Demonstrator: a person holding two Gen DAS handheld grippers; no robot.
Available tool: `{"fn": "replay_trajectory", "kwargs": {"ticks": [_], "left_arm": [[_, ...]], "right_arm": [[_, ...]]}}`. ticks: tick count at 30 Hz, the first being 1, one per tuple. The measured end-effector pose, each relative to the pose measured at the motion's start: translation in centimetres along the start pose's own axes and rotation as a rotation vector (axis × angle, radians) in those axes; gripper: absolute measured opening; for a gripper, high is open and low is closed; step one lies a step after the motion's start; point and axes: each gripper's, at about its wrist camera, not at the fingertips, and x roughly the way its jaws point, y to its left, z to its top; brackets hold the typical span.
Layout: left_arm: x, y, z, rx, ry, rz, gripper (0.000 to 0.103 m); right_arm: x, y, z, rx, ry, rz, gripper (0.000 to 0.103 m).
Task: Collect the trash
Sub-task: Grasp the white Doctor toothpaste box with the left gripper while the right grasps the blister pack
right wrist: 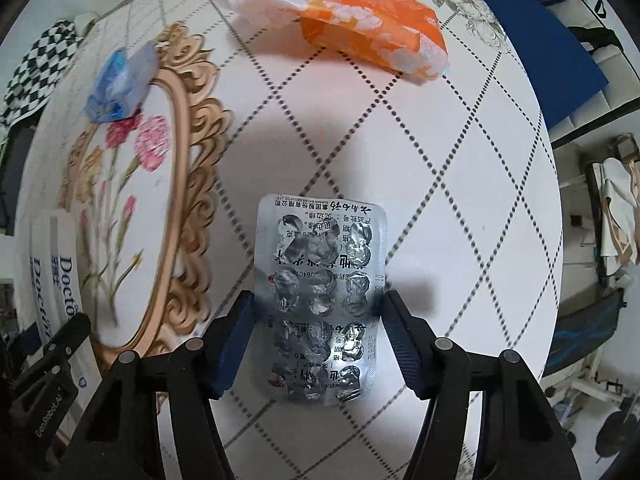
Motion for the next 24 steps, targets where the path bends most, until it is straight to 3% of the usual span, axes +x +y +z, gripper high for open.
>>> {"fn": "replay_trajectory", "kwargs": {"ticks": [7, 15, 19, 24], "left_arm": [[-5.2, 1.2, -3.0, 0.004, -0.083, -0.038, 0.042], [-9.2, 5.9, -8.8, 0.015, -0.199, -0.13, 0.042], [-12.2, 8.7, -13.0, 0.047, -0.263, -0.184, 0.042], [-15.4, 12.9, -20.1, 0.118, -0.3, -0.268, 0.042]], "right_arm": [[-4.4, 1.0, -4.7, -0.013, -0.091, 0.032, 0.066], [-12.3, 1.5, -12.2, 0.043, -0.205, 0.075, 0.066], [-15.9, 3.4, -17.4, 0.056, -0.267, 0.083, 0.066], [-21.3, 6.5, -27.9, 0.114, -0.346, 0.102, 0.066]]}}
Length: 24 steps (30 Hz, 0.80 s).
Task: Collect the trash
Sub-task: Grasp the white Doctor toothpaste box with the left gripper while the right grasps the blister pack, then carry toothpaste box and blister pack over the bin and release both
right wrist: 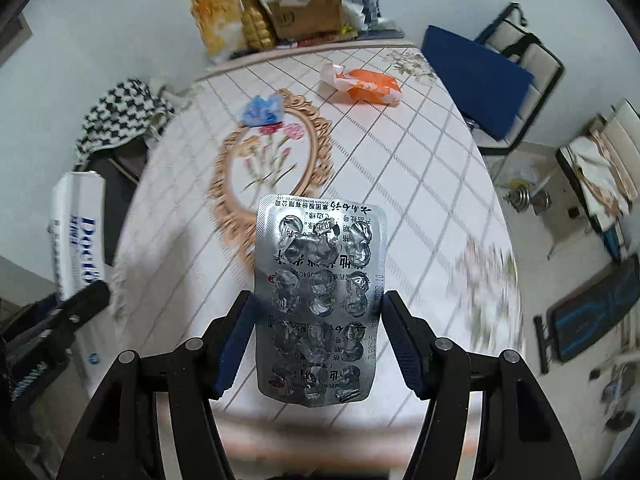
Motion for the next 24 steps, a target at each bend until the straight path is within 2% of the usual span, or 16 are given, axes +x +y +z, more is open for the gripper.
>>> {"fn": "replay_trajectory", "kwargs": {"ticks": [3, 5, 8, 12, 17, 21, 24], "left_arm": [[-2.7, 1.3, -4.2, 0.032, 0.014, -0.04, 0.042], [-3.5, 2.2, -6.5, 0.029, 0.044, -0.063, 0.042], [-3.8, 3.8, -10.7, 0.008, 0.126, -0.111, 0.042], [-1.8, 5.6, -16.6, -0.026, 0.257, -0.14, 0.042], [4.0, 6.8, -23.7, -0.1, 0.42, -0.164, 0.042], [12.3, 7.1, -29.0, -0.169, 0.541, -0.189, 0.042], [20.6, 8.4, -33.1, -0.262, 0.615, -0.197, 0.043]], "right_arm": [[-3.3, 1.5, -5.4, 0.046, -0.013, 0.024, 0.066], [-4.8, 2.2, -9.2, 0.076, 0.01, 0.044, 0.066], [-5.6, 2.9, -15.7, 0.118, 0.091, 0.077, 0.066], [-4.0, 2.4, -23.0, 0.154, 0.211, 0.076, 0.066], [1.4, 0.6, -31.0, 0.214, 0.364, 0.086, 0.066], [8.1, -1.6, -36.8, 0.259, 0.448, 0.089, 0.066], [14.6, -3.6, -40.7, 0.287, 0.488, 0.088, 0.066]]}}
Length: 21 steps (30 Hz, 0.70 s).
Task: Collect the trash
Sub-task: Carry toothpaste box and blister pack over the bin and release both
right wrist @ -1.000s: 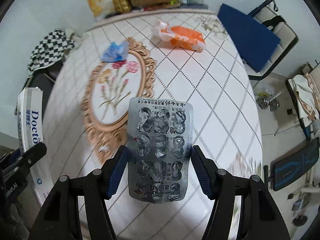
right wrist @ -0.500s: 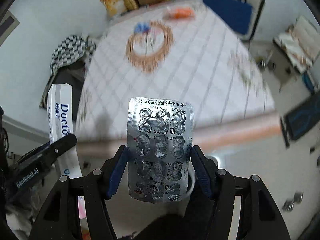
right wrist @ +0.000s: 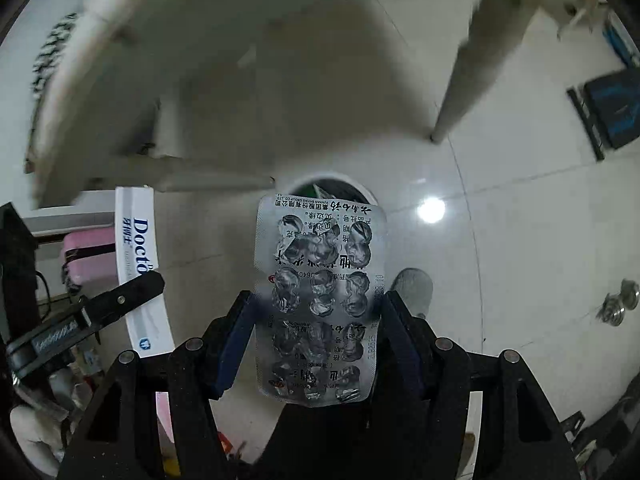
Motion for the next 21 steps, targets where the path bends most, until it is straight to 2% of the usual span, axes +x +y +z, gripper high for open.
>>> {"fn": "replay_trajectory", "kwargs": {"ticks": [6, 8, 10, 11, 12, 14, 16, 17, 18, 19, 21], "left_arm": [[13.4, 5.5, 3.9, -0.06, 0.06, -0.017, 0.043], [17.2, 7.1, 5.0, -0.069, 0.096, -0.014, 0.044], [19.6, 8.2, 5.5, -0.07, 0.115, -0.012, 0.044], [20.4, 8.6, 5.6, -0.062, 0.117, -0.018, 0.048], [21.0, 9.1, 5.6, -0.063, 0.109, -0.018, 0.07], [21.3, 9.9, 5.3, -0.075, 0.101, -0.031, 0.102], [20.6, 10.6, 4.8, -0.09, 0.089, -0.024, 0.102], [20.1, 10.7, 4.5, -0.096, 0.08, -0.017, 0.102], [19.4, 10.7, 4.1, -0.097, 0.059, -0.002, 0.102], [18.7, 10.7, 3.9, -0.093, 0.035, 0.023, 0.102], [17.0, 10.1, 3.4, -0.063, -0.035, 0.091, 0.102]], "right_arm": [[15.3, -5.1, 1.9, 0.019, 0.058, 0.005, 0.066], [19.1, -6.0, 2.9, 0.018, 0.074, 0.008, 0.066], [22.8, -6.5, 3.3, 0.017, 0.09, 0.017, 0.066], [24.4, -6.7, 3.7, 0.018, 0.097, 0.018, 0.067], [25.8, -6.9, 4.0, 0.021, 0.095, 0.018, 0.067], [27.6, -6.8, 5.0, 0.008, 0.099, 0.032, 0.067], [29.2, -6.5, 5.4, 0.002, 0.118, 0.058, 0.069], [29.7, -6.4, 5.5, 0.0, 0.125, 0.065, 0.08], [30.0, -6.4, 5.4, -0.005, 0.124, 0.064, 0.097], [29.9, -6.2, 5.4, -0.014, 0.116, 0.07, 0.102], [29.0, -5.5, 5.1, -0.043, 0.101, 0.057, 0.103]]}}
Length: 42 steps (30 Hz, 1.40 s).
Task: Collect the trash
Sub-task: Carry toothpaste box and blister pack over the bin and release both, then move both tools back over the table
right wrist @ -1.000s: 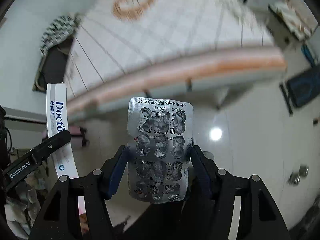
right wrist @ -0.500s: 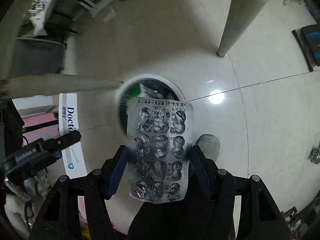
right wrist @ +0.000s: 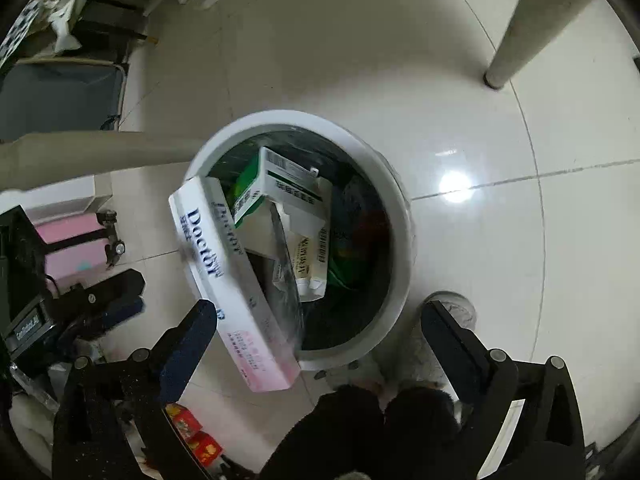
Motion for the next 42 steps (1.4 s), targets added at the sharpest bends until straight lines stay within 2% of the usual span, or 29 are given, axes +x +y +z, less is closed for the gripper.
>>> {"fn": "replay_trajectory", "kwargs": {"ticks": [4, 8, 11, 22, 36, 42], "left_arm": [[-3.6, -1.7, -1.7, 0.092, -0.119, 0.167, 0.102], [-6.7, -1.6, -3.0, 0.114, -0.137, 0.203, 0.102], [-8.9, -2.6, -3.9, 0.118, -0.136, 0.218, 0.102], [-17.4, -7.2, -8.5, 0.151, -0.153, 0.221, 0.102], [-32.7, -11.1, -13.8, 0.234, -0.222, 0.213, 0.102], [-37.7, -11.9, -15.3, 0.278, -0.264, 0.187, 0.102]], "right_arm": [[-2.3, 1.5, -0.7, -0.054, -0.023, -0.082, 0.103], [-5.8, 3.0, -2.1, -0.12, -0.065, -0.195, 0.103], [-8.7, 3.8, -3.2, -0.141, -0.092, -0.244, 0.103], [-20.5, 7.0, -7.3, -0.194, -0.139, -0.288, 0.103], [-39.2, 13.8, -14.7, -0.173, -0.229, -0.24, 0.103], [-45.1, 17.0, -16.7, -0.166, -0.262, -0.224, 0.103]]}}
